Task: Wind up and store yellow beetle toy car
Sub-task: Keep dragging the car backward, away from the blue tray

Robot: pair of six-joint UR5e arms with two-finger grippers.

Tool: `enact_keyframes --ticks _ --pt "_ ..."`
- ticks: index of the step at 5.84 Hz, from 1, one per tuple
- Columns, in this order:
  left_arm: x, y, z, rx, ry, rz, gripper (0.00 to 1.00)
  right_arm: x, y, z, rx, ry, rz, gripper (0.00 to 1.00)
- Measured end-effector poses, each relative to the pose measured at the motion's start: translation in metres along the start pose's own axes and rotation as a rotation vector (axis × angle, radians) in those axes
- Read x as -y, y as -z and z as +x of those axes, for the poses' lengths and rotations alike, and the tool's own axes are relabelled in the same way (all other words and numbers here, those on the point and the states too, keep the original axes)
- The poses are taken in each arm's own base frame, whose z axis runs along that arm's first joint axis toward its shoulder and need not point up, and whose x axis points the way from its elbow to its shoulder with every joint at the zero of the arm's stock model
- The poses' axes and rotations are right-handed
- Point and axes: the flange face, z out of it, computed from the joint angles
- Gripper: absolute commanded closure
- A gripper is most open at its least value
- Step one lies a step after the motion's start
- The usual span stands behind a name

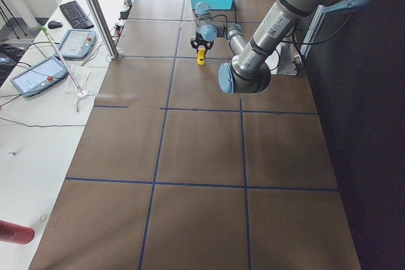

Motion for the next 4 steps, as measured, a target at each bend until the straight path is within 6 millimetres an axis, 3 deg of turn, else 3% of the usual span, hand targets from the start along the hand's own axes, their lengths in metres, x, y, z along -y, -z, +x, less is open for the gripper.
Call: enact_keyframes --ticks 4 --pt "-0.0101 -0.0050 0.0003 0.001 0.000 -0.005 1.00 0.0000 -0.0004 0.0002 0.000 0.001 -0.001 0.00"
